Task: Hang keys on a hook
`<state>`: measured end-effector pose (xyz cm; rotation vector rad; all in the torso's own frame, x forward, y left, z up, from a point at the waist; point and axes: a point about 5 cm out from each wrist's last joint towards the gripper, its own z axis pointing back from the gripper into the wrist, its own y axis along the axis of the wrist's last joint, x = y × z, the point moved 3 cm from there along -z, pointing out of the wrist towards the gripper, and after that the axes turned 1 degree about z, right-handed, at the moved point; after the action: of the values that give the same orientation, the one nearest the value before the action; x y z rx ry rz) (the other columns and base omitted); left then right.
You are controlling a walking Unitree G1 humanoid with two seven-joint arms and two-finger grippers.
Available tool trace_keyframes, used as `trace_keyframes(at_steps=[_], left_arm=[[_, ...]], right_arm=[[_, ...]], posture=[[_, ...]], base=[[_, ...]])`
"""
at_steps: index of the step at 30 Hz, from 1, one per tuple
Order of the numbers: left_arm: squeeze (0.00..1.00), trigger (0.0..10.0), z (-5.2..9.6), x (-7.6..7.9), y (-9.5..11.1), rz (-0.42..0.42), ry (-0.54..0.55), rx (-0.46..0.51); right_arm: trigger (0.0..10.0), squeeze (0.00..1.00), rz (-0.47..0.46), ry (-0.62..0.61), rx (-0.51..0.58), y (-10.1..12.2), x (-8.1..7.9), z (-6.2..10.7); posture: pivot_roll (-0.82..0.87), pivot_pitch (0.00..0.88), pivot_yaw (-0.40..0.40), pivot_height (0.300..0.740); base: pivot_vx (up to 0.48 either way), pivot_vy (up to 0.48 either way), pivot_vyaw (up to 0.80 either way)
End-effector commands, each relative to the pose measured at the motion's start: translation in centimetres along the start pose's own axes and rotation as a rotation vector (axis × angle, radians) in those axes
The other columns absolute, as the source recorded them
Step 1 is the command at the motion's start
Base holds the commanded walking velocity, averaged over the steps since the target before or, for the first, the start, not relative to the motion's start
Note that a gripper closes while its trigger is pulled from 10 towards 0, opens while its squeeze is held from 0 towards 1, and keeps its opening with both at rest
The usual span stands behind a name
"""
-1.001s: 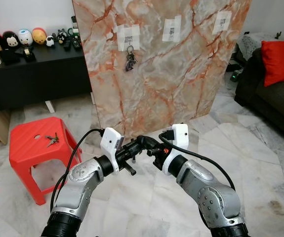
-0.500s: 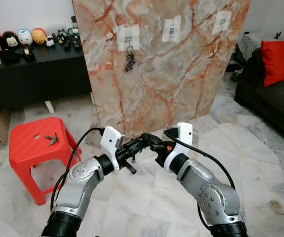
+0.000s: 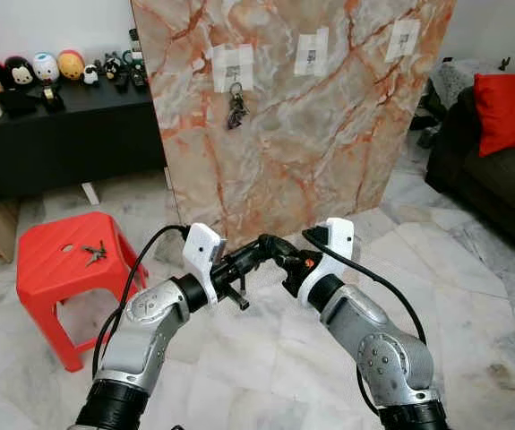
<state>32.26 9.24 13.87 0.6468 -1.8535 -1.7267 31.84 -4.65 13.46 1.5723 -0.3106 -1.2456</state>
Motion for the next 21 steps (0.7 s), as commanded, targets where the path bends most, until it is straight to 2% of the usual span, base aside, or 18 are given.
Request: trace_keyframes(at_steps=[1,2,3,4,12,16,21], left_arm=[[0.00,0.0,0.8,0.3,-1.7,0.036,-0.018,-0.061],[0.00,0.0,0.8,0.4,-1.8,0.035,-0.019,-0.065],[0.00,0.0,0.8,0.4,-1.8,0.033,-0.021,-0.069],[0.00,0.0,0.8,0.5,-1.9,0.034,-0.023,-0.072],[0.00,0.0,0.8,0.7,-2.1,0.040,-0.032,-0.080],[0.00,0.0,1.0,0.8,-2.4,0.042,-0.033,-0.089],[0.00,0.0,1.1,0.8,-2.5,0.042,-0.034,-0.100]], right_arm=[[10.0,1.00,0.003,-0.083,0.183,3.2,1.0,0.6],[10.0,1.00,0.026,-0.079,0.202,3.6,1.0,0.6],[10.0,0.44,0.043,-0.072,0.218,3.9,0.9,0.6],[10.0,0.00,0.050,-0.056,0.264,4.8,0.5,0.7],[10.0,0.00,0.020,-0.005,0.428,7.6,-0.6,1.1],[10.0,0.00,0.012,-0.035,0.451,7.8,0.0,1.1],[10.0,0.00,-0.001,-0.110,0.426,6.9,1.4,1.1]], posture=[[0.08,0.046,-0.050,0.740],[0.08,0.046,-0.050,0.740],[0.08,0.046,-0.050,0.740],[0.08,0.046,-0.050,0.740],[0.08,0.046,-0.049,0.740],[0.08,0.046,-0.049,0.740],[0.08,0.050,-0.048,0.740]], base=[[0.000,0.000,0.00],[0.000,0.000,0.00],[0.000,0.000,0.00],[0.000,0.000,0.00],[0.000,0.000,0.00],[0.000,0.000,0.00],[0.000,0.000,0.00]])
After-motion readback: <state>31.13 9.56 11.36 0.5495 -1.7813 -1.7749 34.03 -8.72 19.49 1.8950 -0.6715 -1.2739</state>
